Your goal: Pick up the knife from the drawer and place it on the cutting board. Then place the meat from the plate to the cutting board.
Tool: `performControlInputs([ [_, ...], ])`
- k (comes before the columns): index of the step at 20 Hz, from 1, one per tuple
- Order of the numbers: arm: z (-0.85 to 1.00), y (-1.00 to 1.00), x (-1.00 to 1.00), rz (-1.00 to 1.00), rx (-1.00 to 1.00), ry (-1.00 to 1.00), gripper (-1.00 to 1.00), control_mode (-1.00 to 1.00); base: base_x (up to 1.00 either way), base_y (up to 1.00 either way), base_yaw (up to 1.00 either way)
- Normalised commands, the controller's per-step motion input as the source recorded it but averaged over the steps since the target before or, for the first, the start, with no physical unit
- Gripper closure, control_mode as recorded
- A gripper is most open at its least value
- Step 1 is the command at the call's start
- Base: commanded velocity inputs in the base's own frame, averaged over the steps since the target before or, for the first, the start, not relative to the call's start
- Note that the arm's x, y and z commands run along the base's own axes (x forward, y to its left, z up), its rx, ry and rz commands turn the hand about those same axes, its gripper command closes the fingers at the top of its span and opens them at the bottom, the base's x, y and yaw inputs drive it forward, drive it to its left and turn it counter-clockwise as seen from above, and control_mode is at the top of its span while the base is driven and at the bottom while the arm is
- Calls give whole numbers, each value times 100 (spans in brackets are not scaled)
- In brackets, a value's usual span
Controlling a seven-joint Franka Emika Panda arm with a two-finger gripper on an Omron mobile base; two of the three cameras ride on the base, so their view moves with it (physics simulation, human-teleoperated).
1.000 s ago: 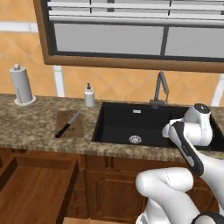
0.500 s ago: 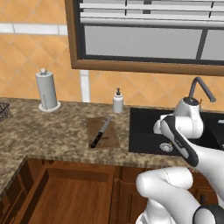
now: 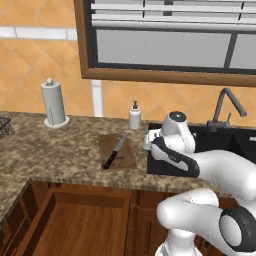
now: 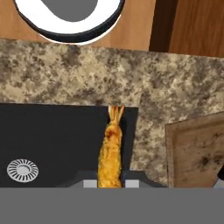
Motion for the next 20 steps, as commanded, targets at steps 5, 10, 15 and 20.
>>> performControlInputs([
  [5, 0, 100, 66, 0, -1, 8, 100, -100, 0, 0, 0],
  [10, -6, 86, 20, 5, -3, 10, 100, -100, 0, 0, 0],
  [15, -58, 35, 22, 6, -1, 12, 100, -100, 0, 0, 0],
  [20, -41, 2, 63, 0, 0, 0, -100, -100, 0, 0, 0],
])
